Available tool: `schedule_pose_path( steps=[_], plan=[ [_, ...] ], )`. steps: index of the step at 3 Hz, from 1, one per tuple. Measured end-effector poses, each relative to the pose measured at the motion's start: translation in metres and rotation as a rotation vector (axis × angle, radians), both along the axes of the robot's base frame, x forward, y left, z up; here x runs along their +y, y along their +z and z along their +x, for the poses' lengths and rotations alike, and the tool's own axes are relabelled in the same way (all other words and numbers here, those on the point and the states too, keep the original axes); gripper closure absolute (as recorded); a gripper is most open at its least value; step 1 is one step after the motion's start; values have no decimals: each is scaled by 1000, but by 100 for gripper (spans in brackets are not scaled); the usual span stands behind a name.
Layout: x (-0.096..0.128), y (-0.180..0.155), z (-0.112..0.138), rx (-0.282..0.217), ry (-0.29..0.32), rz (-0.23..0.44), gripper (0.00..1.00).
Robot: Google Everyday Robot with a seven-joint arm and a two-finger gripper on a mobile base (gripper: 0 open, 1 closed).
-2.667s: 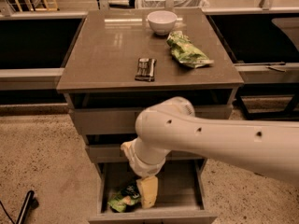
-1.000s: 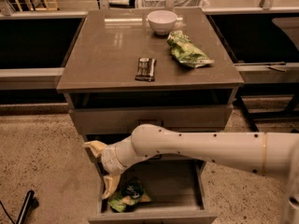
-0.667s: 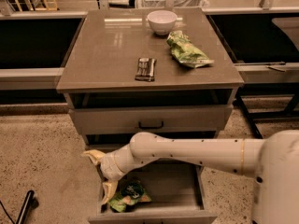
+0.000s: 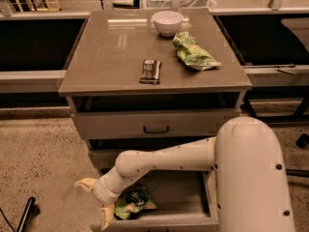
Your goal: Pick green rice chip bag from bottom drawer and place on counter
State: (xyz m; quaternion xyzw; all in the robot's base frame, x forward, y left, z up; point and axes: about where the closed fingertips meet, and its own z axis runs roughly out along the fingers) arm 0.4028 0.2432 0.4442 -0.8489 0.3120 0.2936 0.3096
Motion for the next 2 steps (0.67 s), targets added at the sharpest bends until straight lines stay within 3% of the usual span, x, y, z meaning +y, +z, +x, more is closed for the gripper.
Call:
schedule_pose_path(
  steps=[1,2],
  plan=[
    [-37,-12,6,16,-111,-26,0],
    [-95,-28,-8,9,-271,-42,0]
  ],
)
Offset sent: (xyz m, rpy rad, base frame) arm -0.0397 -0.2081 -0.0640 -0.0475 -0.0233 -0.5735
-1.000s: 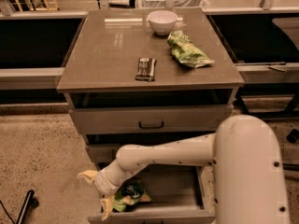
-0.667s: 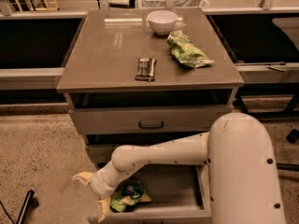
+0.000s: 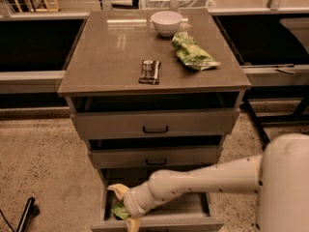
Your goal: Pick green rice chip bag from bottom drawer and place on counter
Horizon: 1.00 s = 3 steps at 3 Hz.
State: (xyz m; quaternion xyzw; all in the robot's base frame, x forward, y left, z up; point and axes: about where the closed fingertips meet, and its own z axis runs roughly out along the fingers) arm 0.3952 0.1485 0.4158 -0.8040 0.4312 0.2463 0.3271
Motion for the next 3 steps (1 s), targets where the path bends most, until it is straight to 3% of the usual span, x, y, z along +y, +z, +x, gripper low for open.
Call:
schedule_pose_path(
  steps=[1,2,3],
  plan=[
    [-70,-30,-8,-13,-185,-38,0],
    [-104,-44,-2,-35,-267,-62,0],
    [-122,-53,15,-69,-307,-10,0]
  ],
)
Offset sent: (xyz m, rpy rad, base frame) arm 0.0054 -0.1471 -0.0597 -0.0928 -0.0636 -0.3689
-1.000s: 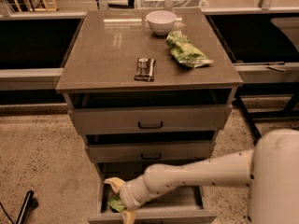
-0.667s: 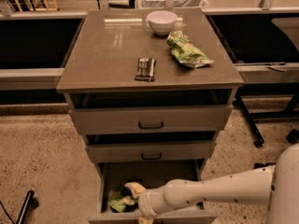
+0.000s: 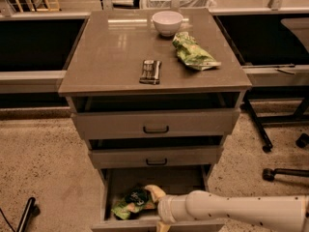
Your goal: Pick green rice chip bag from bottom drawer and place on counter
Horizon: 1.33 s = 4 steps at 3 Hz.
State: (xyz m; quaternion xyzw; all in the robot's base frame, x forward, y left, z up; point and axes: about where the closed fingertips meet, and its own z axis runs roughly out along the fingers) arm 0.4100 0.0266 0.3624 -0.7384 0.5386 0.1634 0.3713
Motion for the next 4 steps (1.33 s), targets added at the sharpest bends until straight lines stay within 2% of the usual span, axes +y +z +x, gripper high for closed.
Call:
schedule_pose_path(
  steps=[1,2,3,4],
  plan=[
    [-20,-30,32,4,8,133,0],
    [-20,-27,34,4,5,130,0],
    [-13,-38,47,76,16,125,0],
    [-13,-66,73,151,-9,120,18]
  ],
)
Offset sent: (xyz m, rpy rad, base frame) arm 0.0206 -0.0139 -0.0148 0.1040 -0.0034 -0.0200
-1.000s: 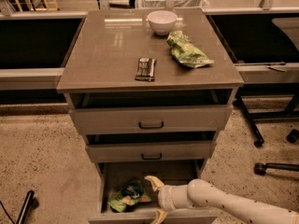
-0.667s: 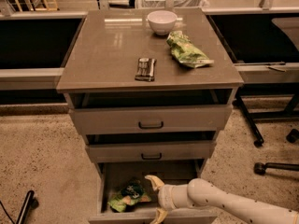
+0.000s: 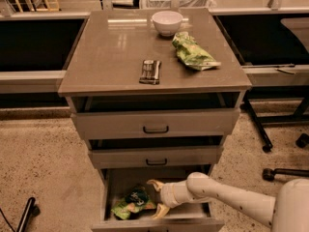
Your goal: Pick green rice chip bag from bottom drawer and place on counter
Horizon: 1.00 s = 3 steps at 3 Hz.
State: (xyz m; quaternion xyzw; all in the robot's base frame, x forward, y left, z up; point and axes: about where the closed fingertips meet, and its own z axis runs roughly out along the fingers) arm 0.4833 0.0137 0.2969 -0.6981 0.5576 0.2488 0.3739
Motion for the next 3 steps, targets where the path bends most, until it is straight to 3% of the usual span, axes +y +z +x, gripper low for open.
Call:
schedule_pose_path(
  steps=[1,3],
  plan=[
    [-1,-29,19,35,-34,-13,22],
    [21,-85,33,82,-18,-65,19]
  ],
)
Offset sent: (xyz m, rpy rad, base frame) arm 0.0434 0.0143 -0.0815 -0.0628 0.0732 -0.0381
